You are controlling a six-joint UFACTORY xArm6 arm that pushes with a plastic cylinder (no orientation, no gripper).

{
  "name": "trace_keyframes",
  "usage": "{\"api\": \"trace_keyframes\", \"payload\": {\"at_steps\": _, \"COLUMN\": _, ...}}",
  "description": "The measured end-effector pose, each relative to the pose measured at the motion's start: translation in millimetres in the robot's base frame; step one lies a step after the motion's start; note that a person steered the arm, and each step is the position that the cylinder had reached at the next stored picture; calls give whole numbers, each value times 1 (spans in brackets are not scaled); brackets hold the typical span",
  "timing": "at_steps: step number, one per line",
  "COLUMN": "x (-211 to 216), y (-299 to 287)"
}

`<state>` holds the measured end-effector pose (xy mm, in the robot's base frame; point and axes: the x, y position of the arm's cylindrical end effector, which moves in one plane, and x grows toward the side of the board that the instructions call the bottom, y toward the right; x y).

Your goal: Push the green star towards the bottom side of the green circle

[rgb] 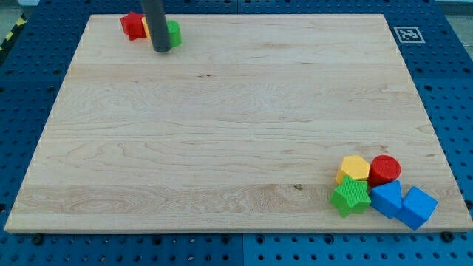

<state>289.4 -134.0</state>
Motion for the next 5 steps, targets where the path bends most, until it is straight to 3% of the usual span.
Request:
{"api": "trace_keyframes", "payload": {"at_steps": 2, "x": -11, "y": 5}}
{"api": "trace_keyframes", "payload": {"at_steps": 3, "x": 6, "y": 36}}
{"api": "trace_keyframes", "payload": {"at_steps": 5, "x": 68, "y": 211}}
